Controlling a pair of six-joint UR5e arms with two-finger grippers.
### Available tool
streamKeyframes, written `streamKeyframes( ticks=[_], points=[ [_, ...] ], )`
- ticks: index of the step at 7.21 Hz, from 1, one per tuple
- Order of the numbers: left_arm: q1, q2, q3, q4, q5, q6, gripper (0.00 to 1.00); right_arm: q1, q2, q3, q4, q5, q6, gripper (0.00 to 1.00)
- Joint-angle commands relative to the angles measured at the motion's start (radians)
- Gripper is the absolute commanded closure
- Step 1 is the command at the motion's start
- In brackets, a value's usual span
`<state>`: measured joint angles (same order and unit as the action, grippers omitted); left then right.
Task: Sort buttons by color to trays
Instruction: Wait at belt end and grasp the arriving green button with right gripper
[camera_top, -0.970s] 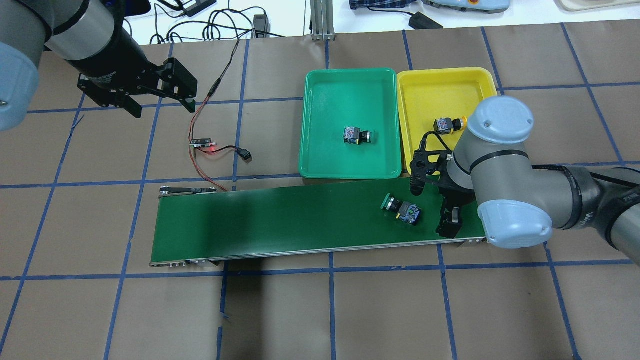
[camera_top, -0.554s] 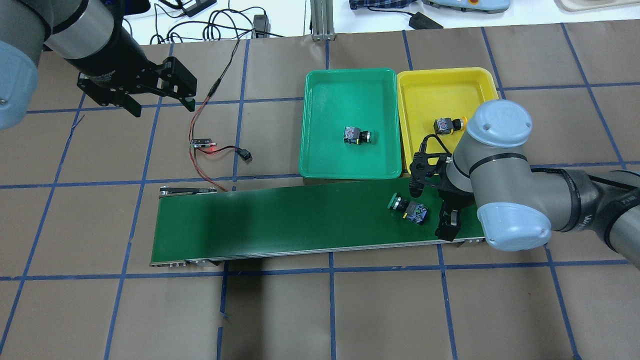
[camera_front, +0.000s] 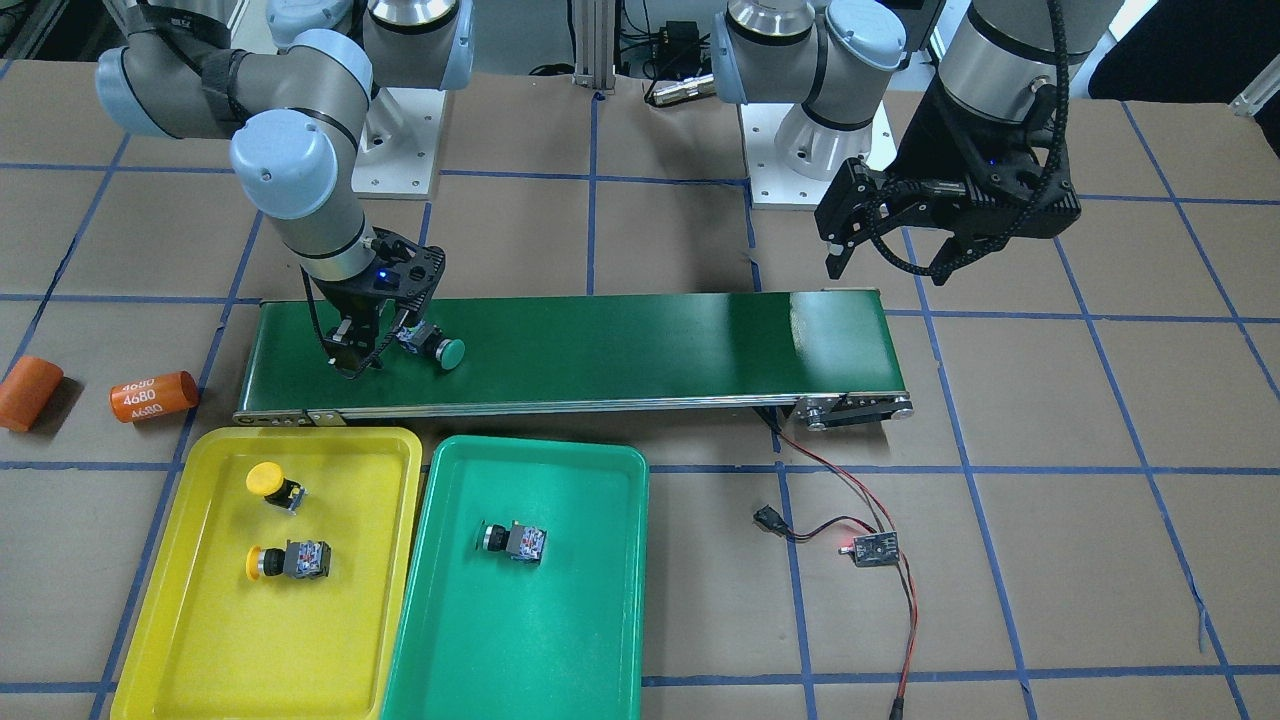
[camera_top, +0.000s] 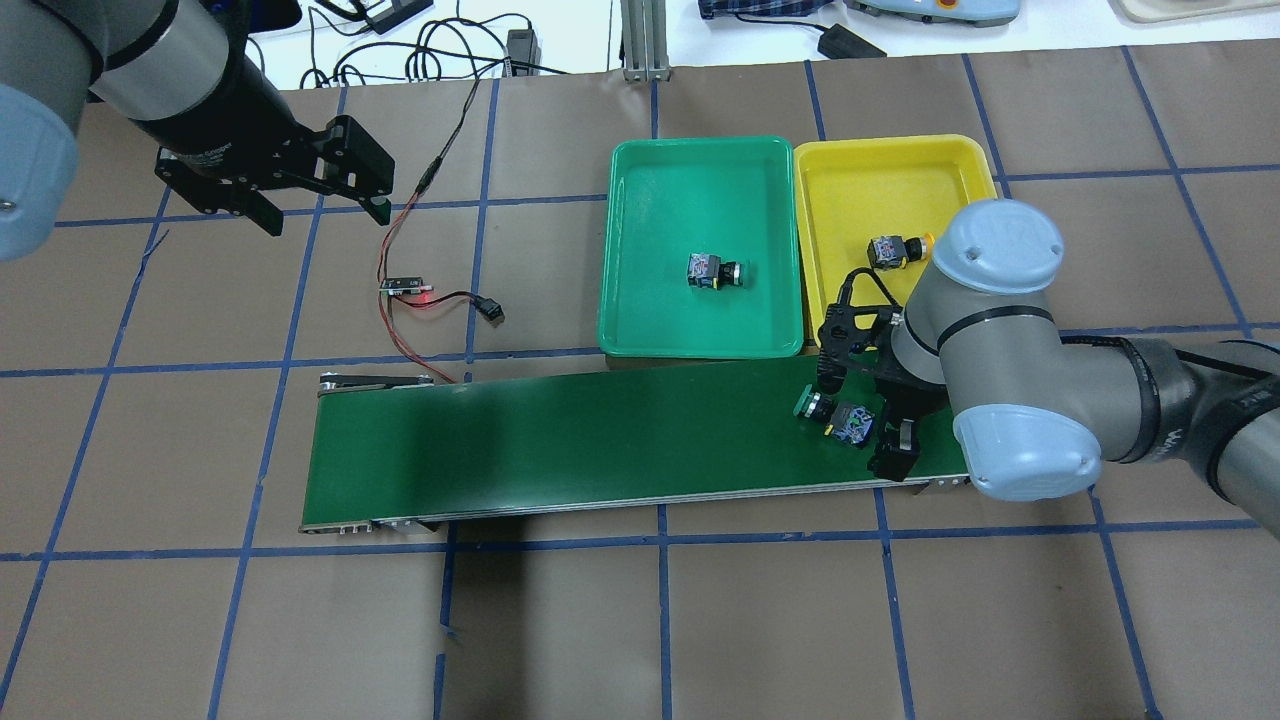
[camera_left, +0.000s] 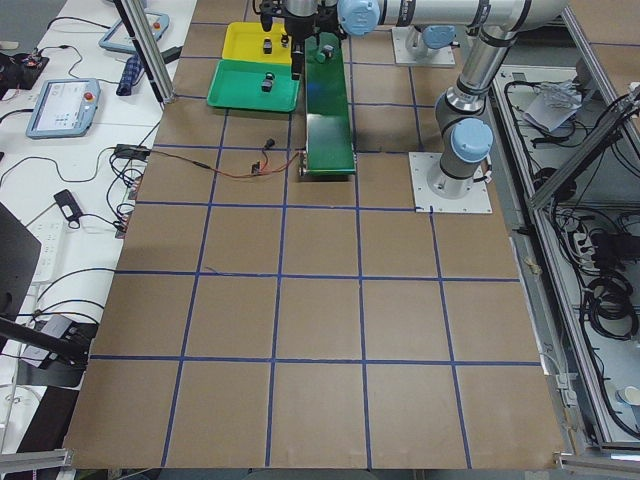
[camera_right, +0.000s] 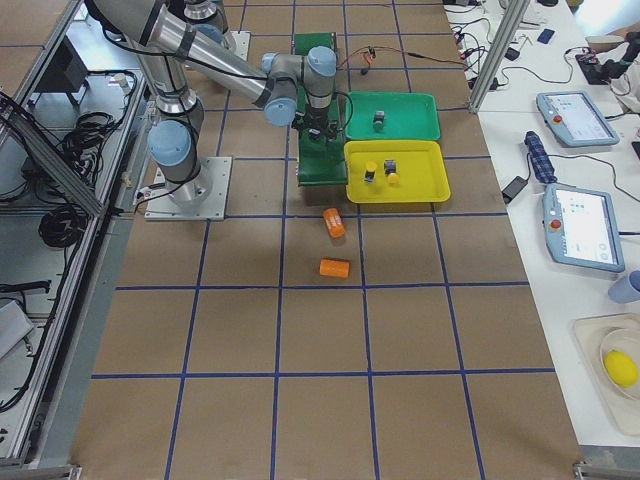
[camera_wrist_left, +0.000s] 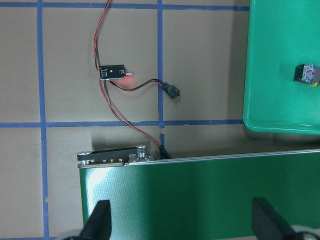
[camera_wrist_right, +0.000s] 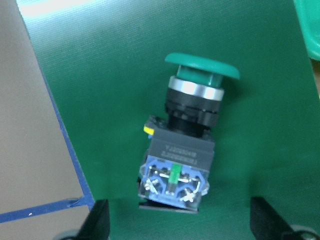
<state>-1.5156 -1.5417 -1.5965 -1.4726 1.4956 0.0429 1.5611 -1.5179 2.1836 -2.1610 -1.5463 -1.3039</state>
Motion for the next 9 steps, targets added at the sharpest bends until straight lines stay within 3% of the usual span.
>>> streamKeyframes(
  ticks=[1,2,6,7,8,9],
  points=[
    [0.000,0.000,0.001,0.000,0.000,0.000,0.00,0.001,0.001,0.001,0.000,0.002,0.000,0.00],
    [0.000,0.003,-0.003,0.000,0.000,0.000,0.00,0.001,0.004,-0.001,-0.002,0.002,0.000,0.00],
    [0.000,0.009,-0.014,0.000,0.002,0.000,0.00,0.001,0.013,-0.010,-0.036,0.000,-0.001,0.71],
    [0.000,0.009,-0.014,0.000,0.002,0.000,0.00,0.002,0.013,-0.057,-0.005,0.000,-0.006,0.91],
    [0.000,0.009,-0.014,0.000,0.002,0.000,0.00,0.002,0.015,-0.127,0.095,0.002,0.003,1.00],
    [0.000,0.009,-0.014,0.000,0.002,0.000,0.00,0.004,0.024,-0.212,0.169,0.005,0.003,1.00]
  ],
)
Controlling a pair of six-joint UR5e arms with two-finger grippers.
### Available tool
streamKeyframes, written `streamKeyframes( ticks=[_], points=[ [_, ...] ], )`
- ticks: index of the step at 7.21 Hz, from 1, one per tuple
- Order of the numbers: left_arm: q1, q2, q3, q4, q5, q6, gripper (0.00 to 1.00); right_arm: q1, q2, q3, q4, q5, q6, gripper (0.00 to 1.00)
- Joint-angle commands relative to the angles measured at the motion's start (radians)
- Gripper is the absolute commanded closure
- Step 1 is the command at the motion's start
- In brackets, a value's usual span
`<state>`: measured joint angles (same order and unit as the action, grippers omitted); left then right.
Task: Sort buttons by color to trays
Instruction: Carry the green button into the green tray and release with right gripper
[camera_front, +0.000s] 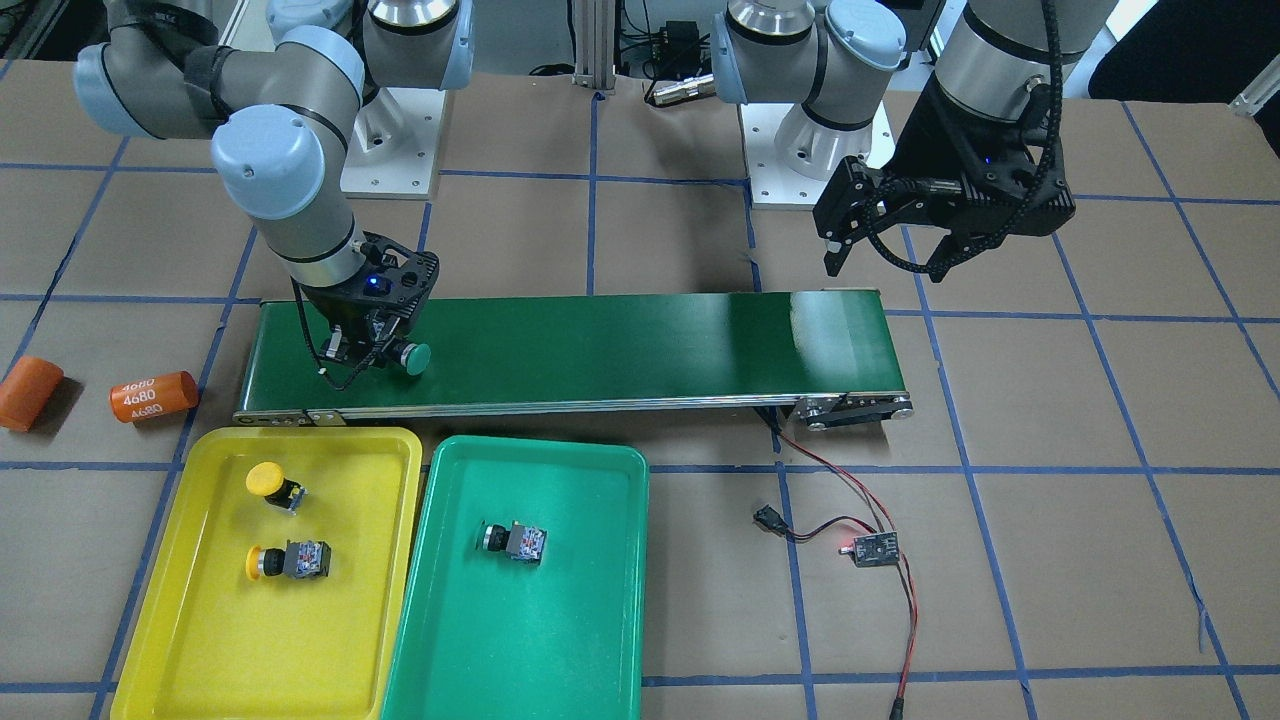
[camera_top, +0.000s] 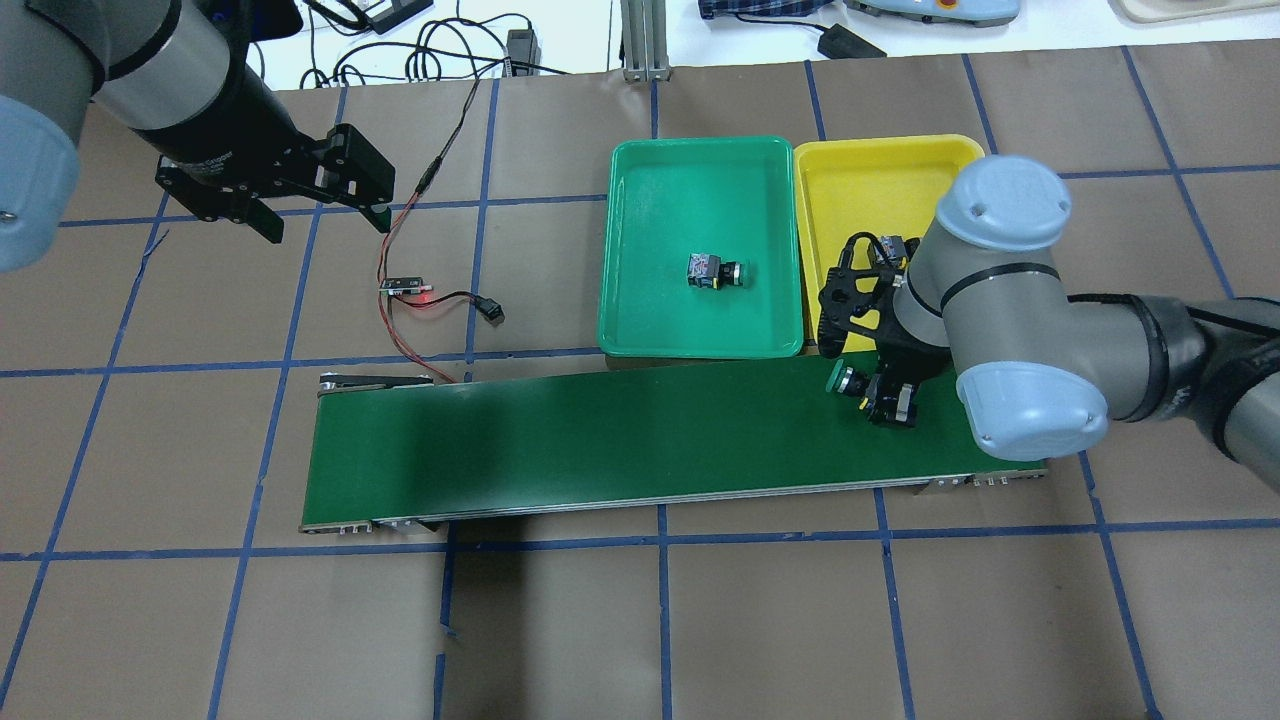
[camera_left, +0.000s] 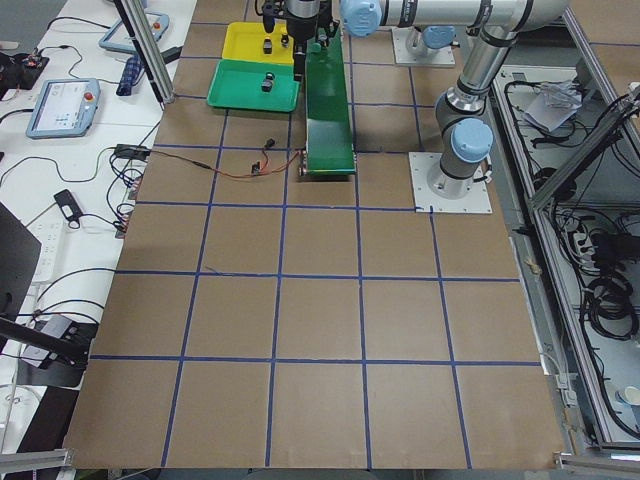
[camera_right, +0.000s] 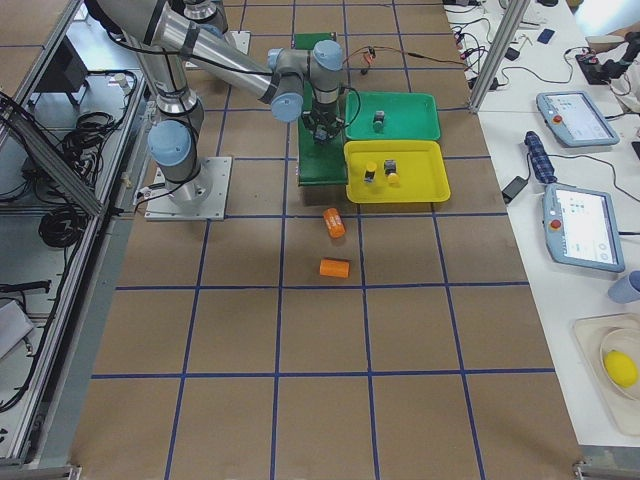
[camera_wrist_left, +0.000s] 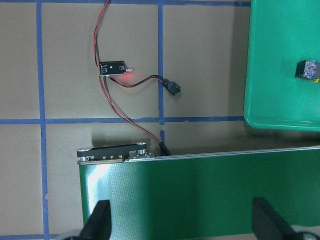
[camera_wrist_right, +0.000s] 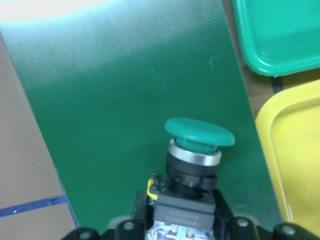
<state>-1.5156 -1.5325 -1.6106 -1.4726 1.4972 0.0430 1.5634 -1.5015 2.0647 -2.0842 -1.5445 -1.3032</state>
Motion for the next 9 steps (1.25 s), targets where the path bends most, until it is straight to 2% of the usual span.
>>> streamKeyframes(
  ticks=[1,3,4,5,6,7,8,9],
  points=[
    [0.000,0.000,0.000,0.000,0.000,0.000,0.00,0.016,0.100,-0.186,0.093,0.004,0.002,1.00],
    [0.000,-0.001,0.000,0.000,0.000,0.000,0.00,0.168,0.309,-0.533,0.130,-0.014,0.030,0.99],
    [0.000,-0.002,0.000,0.000,0.000,0.000,0.00,0.191,0.416,-0.672,0.174,-0.016,0.036,0.99],
    [0.000,-0.002,0.000,0.000,0.002,0.000,0.00,0.196,0.485,-0.733,0.165,-0.011,0.036,0.95],
    [0.000,-0.003,0.000,0.000,0.002,0.000,0.00,0.199,0.530,-0.738,0.144,-0.006,0.036,0.85],
    [0.000,-0.003,0.000,0.000,0.002,0.000,0.00,0.201,0.546,-0.735,0.127,-0.009,0.026,0.12],
    [0.000,-0.003,0.000,0.000,0.002,0.000,0.00,0.201,0.555,-0.733,0.089,-0.002,0.028,0.00],
    [0.002,-0.011,0.001,0.003,0.002,0.002,0.00,0.201,0.569,-0.733,0.092,0.000,0.024,0.00]
  ],
)
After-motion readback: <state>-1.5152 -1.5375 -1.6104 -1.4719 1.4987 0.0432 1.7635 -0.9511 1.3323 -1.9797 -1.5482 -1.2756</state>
